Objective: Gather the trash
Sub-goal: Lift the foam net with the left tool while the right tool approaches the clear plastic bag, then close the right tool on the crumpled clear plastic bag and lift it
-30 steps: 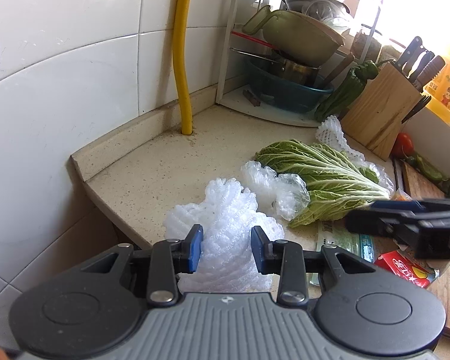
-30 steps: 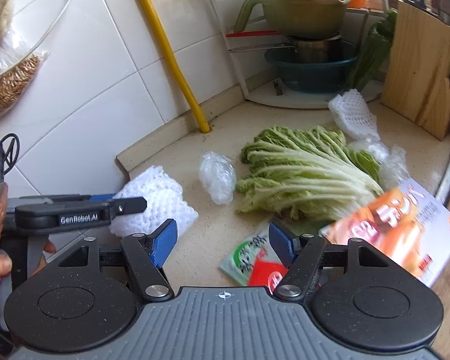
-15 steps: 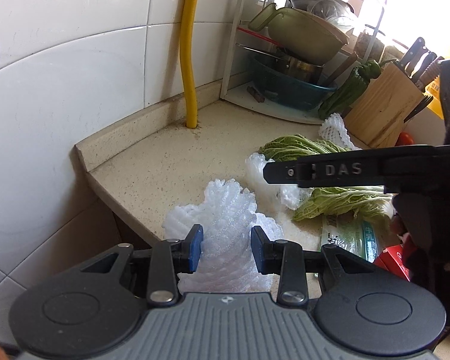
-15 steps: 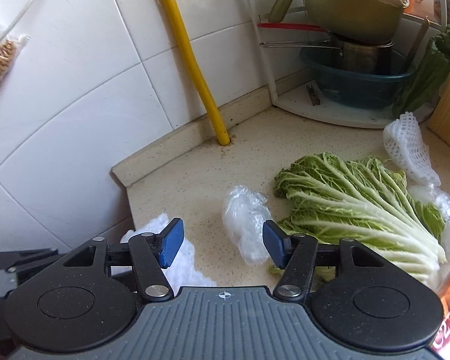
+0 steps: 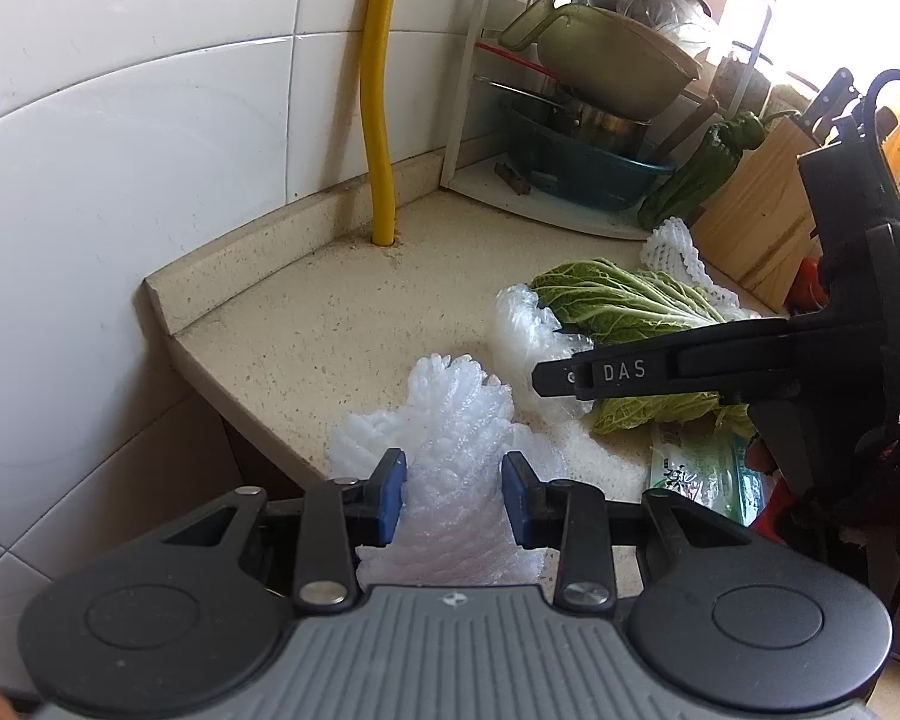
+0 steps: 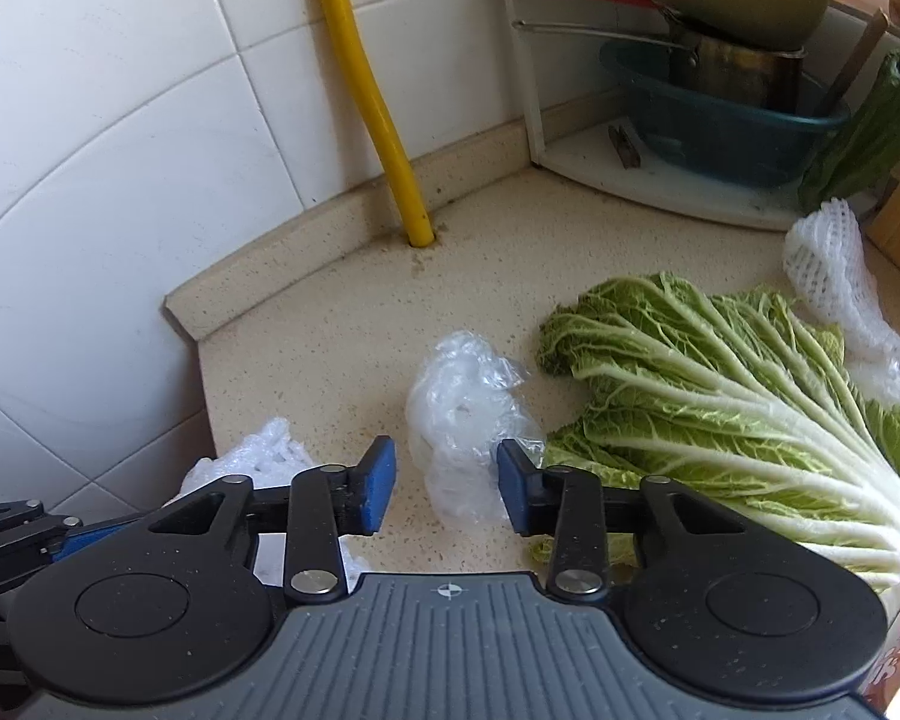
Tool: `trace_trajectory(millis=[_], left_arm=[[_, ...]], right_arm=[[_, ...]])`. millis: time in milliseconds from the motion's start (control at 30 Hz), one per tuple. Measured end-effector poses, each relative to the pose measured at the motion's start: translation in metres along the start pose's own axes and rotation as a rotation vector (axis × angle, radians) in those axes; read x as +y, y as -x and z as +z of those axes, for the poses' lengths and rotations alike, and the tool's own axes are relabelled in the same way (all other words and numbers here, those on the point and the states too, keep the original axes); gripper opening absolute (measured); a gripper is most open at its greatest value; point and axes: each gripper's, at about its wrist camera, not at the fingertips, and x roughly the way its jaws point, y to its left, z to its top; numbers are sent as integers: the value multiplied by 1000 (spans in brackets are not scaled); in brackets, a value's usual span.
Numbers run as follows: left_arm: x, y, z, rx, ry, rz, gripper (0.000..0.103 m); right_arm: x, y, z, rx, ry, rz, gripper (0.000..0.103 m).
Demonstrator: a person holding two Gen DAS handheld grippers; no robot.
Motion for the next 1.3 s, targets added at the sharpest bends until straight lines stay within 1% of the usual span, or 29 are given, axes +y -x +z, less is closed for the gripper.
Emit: trace_trajectory(millis=[67,133,367,467,500,533,600,633,667,700,733,833,933,1000,1033,1067,1167,1300], left_arm=[[1,0,0,1,-2,1,33],[1,1,0,1,0,2,33],[-3,0,1,3,-12,11,33],[-3,1,1,3,-14,13,33],[-3,0,1,4,-14,14,33],[-3,0,1,6,-14,15,33],[-4,-2,1,11,-13,16,33],[-4,-2,1,11,-14,16,33],[-5,-3,1,11,-15,15,33],[-6,-3,2,9,-16,16,33],[-6,-3,2,8,-18,17,33],[-8,-7,2,10,-27,22,33],[-8,-10,0,18,-35,42,33],[-7,-11,-1,25,-32,46,33],[-7,-11,-1,28,-31,49,33],[-8,-11,-2,28,-32,52,33],[-10,-9,-1,24,-27,56,33],[-16,-4,1,12,-32,68,33]], right_arm=[[-4,-4,-1,15,-23,-2,31],[-8,-5,-3,28,-52,8,26],[-10,13,-7,9,-60,27,19],[-13,17,-8,8,-66,26,19],[-15,17,-8,19,-73,29,20],[-17,17,-8,24,-87,28,27],[-16,20,-8,-2,-69,6,30],[-14,21,-6,-18,-48,-9,35],[-11,22,-4,-32,-35,-19,45],[-9,20,0,-38,-25,-15,52],[-7,17,2,-38,-17,-11,64],[1,2,5,-9,11,-15,65],[6,-16,3,21,34,-63,63],[4,-24,-1,57,26,-69,49],[2,-25,-3,69,17,-60,36],[0,-23,-5,73,10,-52,33],[-4,-14,-8,73,-7,-31,27],[-11,5,-11,54,-28,6,26]])
